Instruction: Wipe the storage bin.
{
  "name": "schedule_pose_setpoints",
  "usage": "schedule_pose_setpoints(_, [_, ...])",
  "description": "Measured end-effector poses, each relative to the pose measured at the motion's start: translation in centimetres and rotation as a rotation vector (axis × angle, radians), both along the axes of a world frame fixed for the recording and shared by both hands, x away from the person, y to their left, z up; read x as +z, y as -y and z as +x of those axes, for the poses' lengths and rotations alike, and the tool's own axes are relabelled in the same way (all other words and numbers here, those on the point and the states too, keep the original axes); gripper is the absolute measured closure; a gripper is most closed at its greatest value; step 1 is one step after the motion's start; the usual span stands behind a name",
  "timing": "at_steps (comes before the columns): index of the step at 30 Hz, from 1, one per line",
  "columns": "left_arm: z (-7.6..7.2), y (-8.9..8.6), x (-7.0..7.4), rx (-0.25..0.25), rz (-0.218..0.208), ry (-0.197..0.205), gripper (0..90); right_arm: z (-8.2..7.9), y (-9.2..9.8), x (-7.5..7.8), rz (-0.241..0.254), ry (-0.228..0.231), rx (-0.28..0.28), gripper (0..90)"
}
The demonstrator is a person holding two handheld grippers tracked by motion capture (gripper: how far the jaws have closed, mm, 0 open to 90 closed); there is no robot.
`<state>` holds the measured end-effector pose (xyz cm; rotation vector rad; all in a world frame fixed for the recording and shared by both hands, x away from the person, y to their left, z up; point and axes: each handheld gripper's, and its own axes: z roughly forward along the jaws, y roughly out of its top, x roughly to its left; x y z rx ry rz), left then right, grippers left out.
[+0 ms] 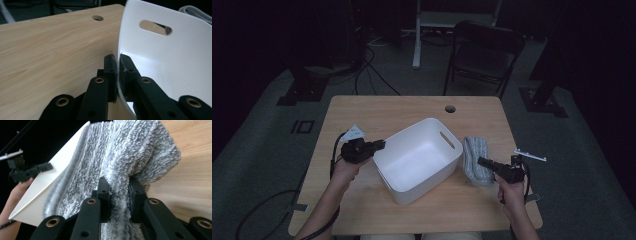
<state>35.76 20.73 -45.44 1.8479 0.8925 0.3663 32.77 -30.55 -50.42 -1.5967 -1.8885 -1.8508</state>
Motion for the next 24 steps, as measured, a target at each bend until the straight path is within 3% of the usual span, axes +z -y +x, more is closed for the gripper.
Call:
schedule_pose_setpoints(4, [-1.1,-0.2,0.0,0.019,-0.007,-0.001,84.0,-0.1,0.4,0.2,0.02,0.008,-0.009,75.9])
schedule_pose_setpoints(7, [-0.6,-0.4,0.1,0.016,-0.018,-0.006,70.0,-0.1,0.6,0.3,0.054,0.011,-0.008,75.9])
schedule_pose_setpoints(10, [0.3,-0.5,0.3,-0.005,-0.031,-0.027,66.1,-0.2,0.6,0.5,0.053,0.018,-0.01,75.9])
schedule_pose_setpoints(11, [0.5,-0.4,0.4,-0.009,-0.018,-0.029,65.5,-0.2,0.6,0.6,0.035,0.021,-0.012,76.0])
schedule_pose_setpoints(15, [1.2,0.3,0.4,-0.077,0.007,-0.055,67.4,-0.2,0.5,0.5,0.008,0.023,-0.013,76.0])
schedule_pose_setpoints(17, [1.2,0.5,0.4,-0.077,0.022,-0.055,70.2,-0.1,0.4,0.3,0.004,0.019,-0.009,76.0])
schedule_pose_setpoints(18, [1.3,0.6,0.4,-0.087,0.032,-0.058,76.1,-0.1,0.3,0.2,0.002,0.012,-0.008,76.0])
schedule_pose_setpoints(20, [1.1,0.9,0.4,-0.066,0.065,-0.057,81.1,0.0,0.3,0.1,0.0,0.01,-0.005,76.0])
schedule_pose_setpoints(24, [0.8,1.0,0.3,-0.03,0.062,-0.05,84.9,-0.1,0.1,0.2,-0.01,0.014,-0.003,76.0])
